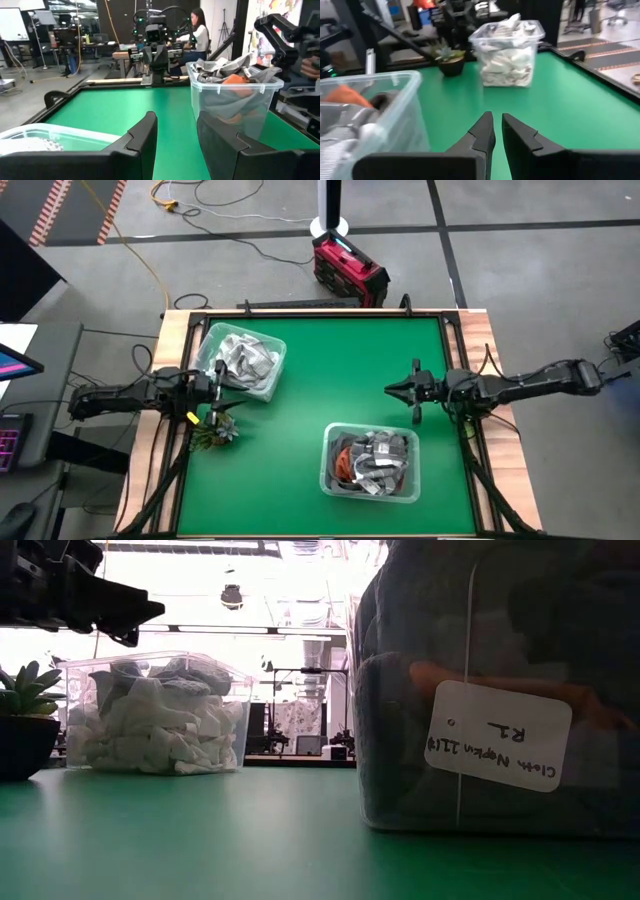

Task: Sort towels by color in basket
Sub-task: Return to Home Position

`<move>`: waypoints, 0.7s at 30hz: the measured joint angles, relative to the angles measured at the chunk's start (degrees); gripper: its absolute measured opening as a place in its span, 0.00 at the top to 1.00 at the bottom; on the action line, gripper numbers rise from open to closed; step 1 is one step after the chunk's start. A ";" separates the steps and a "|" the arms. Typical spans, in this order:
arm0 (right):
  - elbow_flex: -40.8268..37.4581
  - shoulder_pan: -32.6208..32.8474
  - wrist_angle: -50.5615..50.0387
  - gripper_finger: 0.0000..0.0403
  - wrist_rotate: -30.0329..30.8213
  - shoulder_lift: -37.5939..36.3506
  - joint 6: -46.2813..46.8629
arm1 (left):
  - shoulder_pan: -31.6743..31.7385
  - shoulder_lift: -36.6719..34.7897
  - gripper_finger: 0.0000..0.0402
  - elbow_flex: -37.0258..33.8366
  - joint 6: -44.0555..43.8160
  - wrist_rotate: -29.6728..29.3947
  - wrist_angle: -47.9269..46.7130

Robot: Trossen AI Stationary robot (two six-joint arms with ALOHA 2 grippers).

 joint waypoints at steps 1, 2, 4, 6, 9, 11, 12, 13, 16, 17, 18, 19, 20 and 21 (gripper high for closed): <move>-0.90 -0.67 0.49 0.83 -0.01 -0.84 0.00 | 0.00 -0.02 0.68 0.00 -0.03 0.00 0.03; -1.68 -1.28 0.63 0.83 -0.01 -1.65 0.01 | 0.00 -0.02 0.68 0.00 -0.07 0.00 0.04; -3.02 -2.47 0.48 0.83 -0.67 -3.01 -0.26 | 0.00 -0.02 0.68 0.00 -0.08 0.00 -0.20; -4.00 -3.74 0.04 0.83 -3.03 -4.31 -0.31 | 0.00 -0.02 0.68 0.00 -0.11 0.00 -0.47; -5.04 -5.75 0.14 0.83 -7.28 -6.49 -0.43 | 0.00 -0.02 0.68 0.02 -0.17 0.00 -2.53; -5.85 -7.01 0.00 0.84 -7.64 -8.56 -0.42 | 0.00 -0.02 0.68 0.02 -0.17 0.00 -4.46; -6.35 -7.59 0.08 0.84 -7.64 -9.74 -0.42 | 0.00 -0.02 0.68 0.02 -0.17 0.02 -5.53; -6.97 -8.15 -0.01 0.85 -7.64 -10.89 -0.40 | 0.00 -0.02 0.68 0.04 -0.17 0.02 -6.83; -7.93 -9.33 -1.53 0.85 -7.75 -14.34 0.02 | -0.01 -0.11 0.68 0.31 -0.84 0.53 -9.61; -7.93 -9.37 -2.85 0.86 -7.93 -15.56 0.00 | -0.02 -0.11 0.68 0.35 -1.09 0.55 -10.45; -7.93 -9.37 -3.91 0.86 -8.09 -16.79 -0.06 | -0.02 -0.11 0.68 0.37 -1.42 0.58 -11.15; -7.93 -9.45 -4.33 0.86 -8.12 -17.96 -0.24 | -0.02 -0.13 0.68 0.39 -1.44 0.62 -11.63; -7.93 -9.50 -4.65 0.86 -8.08 -19.03 -0.24 | -0.02 -0.13 0.68 0.39 -0.90 0.66 -11.96; -7.93 -9.53 -4.63 0.86 -7.95 -19.96 -0.24 | -0.02 -0.13 0.68 0.38 0.01 0.70 -12.16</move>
